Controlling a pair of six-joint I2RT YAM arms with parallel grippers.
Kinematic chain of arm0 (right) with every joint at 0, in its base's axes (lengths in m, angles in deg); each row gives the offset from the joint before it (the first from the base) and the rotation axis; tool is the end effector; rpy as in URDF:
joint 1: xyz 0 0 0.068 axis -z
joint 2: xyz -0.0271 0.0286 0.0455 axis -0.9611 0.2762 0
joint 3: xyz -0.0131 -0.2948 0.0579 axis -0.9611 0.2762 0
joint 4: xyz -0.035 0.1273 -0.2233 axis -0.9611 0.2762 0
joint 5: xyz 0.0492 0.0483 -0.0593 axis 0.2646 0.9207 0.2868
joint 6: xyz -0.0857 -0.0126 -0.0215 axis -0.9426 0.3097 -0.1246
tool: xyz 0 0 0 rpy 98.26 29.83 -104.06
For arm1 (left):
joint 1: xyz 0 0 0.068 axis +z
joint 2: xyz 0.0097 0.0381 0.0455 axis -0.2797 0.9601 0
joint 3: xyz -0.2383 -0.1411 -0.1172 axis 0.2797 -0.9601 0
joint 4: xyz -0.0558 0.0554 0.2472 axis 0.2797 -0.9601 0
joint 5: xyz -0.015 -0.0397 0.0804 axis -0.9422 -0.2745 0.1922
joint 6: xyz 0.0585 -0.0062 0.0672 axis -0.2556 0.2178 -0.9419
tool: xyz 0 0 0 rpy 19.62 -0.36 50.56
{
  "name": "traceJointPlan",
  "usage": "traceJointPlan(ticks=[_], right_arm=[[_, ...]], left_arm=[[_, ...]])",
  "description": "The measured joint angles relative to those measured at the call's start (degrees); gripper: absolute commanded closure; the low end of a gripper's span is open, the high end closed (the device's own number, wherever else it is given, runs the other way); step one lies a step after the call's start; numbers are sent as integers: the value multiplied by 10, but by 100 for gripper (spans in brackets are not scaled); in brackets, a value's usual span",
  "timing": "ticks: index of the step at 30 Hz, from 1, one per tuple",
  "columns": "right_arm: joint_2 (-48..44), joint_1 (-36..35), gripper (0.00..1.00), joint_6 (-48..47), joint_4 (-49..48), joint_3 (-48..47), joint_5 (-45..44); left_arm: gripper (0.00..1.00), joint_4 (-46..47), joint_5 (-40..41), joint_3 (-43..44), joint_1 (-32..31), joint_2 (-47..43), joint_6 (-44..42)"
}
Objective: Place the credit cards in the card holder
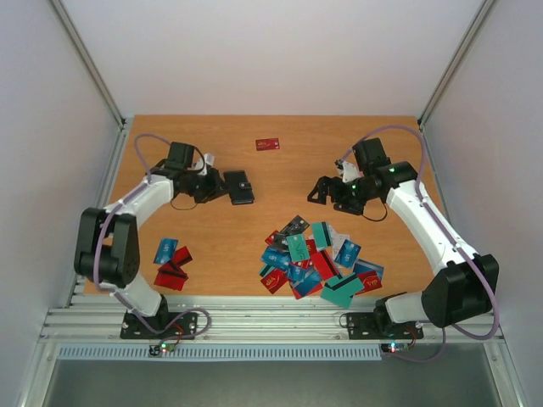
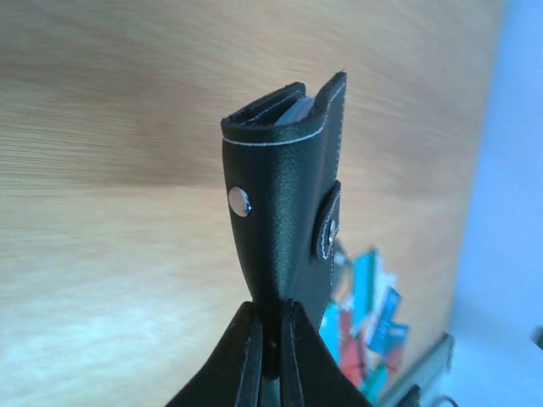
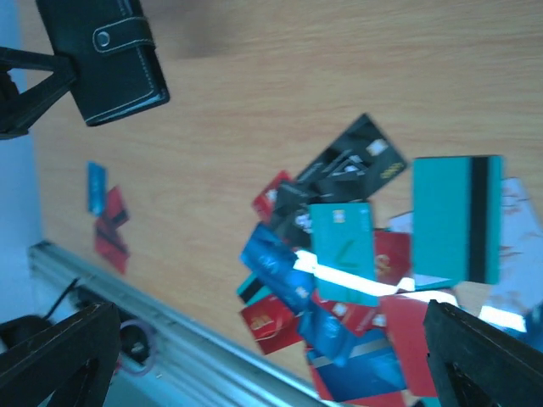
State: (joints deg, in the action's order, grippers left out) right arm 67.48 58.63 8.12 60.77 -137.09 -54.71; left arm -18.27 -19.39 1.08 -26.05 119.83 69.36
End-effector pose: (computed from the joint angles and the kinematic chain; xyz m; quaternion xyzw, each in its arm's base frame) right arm 0.2548 0.1083 0.2983 -0.2207 0.9222 0.2525 0.1927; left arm 0.3469 -0.1071 0.2013 -0.1046 0.9131 -0.3702 0.1348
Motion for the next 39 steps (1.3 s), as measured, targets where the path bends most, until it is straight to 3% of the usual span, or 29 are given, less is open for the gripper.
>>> traceJointPlan(ticks=[12, 19, 26, 31, 39], right_arm=[[11, -43, 1, 49, -82, 1, 184], [12, -53, 2, 78, -115, -1, 239], [13, -54, 9, 108, -154, -20, 301], [13, -64, 27, 116, -163, -36, 329], [13, -90, 66, 115, -163, -47, 349]], left_arm=[[100, -34, -132, 0, -70, -168, -10], [100, -23, -197, -1, -102, -218, 24], [100, 4, -231, -3, -131, -246, 72], [100, 33, -237, -16, -152, -252, 103], [99, 47, -234, -25, -187, -265, 127]])
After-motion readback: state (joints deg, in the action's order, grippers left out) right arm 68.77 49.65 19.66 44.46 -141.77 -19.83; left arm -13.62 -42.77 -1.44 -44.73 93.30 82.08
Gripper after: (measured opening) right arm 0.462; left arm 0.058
